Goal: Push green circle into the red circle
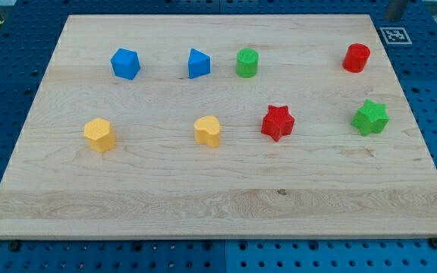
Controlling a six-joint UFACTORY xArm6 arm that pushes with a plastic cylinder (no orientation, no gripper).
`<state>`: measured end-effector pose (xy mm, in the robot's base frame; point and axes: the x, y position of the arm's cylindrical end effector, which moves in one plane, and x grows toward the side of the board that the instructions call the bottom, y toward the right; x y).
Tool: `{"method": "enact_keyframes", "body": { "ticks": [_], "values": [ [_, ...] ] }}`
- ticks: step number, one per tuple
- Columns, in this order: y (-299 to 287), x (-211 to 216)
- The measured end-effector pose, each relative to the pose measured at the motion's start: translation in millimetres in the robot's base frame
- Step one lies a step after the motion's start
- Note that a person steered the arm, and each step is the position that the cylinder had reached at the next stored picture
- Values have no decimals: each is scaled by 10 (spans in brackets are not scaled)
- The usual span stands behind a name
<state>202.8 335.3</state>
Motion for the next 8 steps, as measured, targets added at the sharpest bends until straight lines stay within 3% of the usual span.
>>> {"method": "enact_keyframes", "body": {
  "ticks": [2, 3, 4, 5, 6, 8],
  "values": [
    [-32, 42],
    [-539, 43],
    [-1232, 323],
    [-2022, 1164],
    [-2883, 1558],
    [-3625, 579]
  ]
}}
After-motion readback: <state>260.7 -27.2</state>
